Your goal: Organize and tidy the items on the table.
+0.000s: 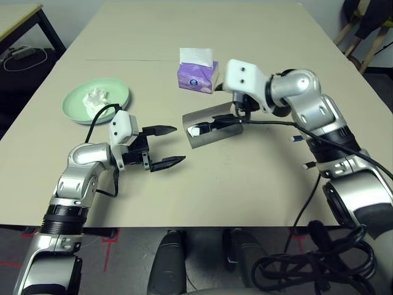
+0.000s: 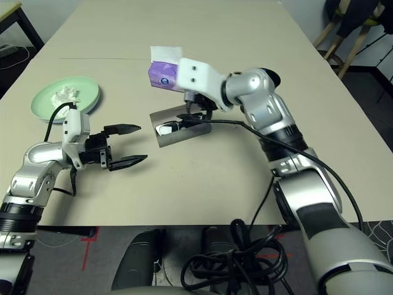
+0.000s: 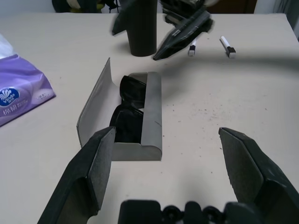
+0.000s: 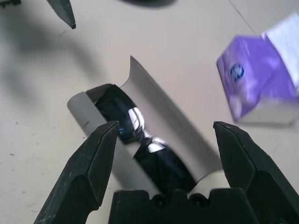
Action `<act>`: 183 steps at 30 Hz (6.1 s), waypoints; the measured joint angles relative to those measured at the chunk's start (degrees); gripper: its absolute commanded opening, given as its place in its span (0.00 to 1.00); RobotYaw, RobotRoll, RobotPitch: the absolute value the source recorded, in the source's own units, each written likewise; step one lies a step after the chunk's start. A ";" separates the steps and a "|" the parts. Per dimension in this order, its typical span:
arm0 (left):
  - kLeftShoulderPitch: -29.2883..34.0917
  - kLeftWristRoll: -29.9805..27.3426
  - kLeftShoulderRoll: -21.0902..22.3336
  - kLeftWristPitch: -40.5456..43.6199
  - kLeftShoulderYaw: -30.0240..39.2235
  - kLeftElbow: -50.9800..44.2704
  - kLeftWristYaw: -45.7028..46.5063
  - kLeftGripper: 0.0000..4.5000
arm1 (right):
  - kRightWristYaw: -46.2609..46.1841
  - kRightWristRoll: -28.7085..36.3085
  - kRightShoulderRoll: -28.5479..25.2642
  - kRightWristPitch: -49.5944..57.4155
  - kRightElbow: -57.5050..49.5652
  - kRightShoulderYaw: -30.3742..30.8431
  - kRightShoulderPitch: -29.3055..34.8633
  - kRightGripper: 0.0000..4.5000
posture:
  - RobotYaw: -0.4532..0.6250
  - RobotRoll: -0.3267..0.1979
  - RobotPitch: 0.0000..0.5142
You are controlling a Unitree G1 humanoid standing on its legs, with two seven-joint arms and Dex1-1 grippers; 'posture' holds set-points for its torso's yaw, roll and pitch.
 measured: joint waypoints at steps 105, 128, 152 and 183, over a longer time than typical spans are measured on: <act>-23.97 4.74 -10.70 1.25 2.02 25.87 -2.31 0.30 | -7.50 23.94 -2.84 -14.19 -3.82 -9.83 24.86 1.00 | 0.44 0.62 0.22; -13.19 4.01 -10.05 1.82 -8.25 11.02 -10.13 1.00 | 23.72 -0.44 -30.57 -33.18 23.73 8.75 -2.94 1.00 | 0.39 0.62 0.32; -10.91 2.91 -10.48 0.49 -7.89 8.48 -8.17 1.00 | 29.25 -17.19 -26.82 -58.37 37.25 21.99 -14.60 1.00 | 0.45 0.62 0.38; -10.89 1.69 -11.31 0.16 -6.64 8.22 -6.44 1.00 | 26.52 -22.41 -25.39 -63.28 42.53 24.12 -16.28 0.07 | 0.45 0.62 0.32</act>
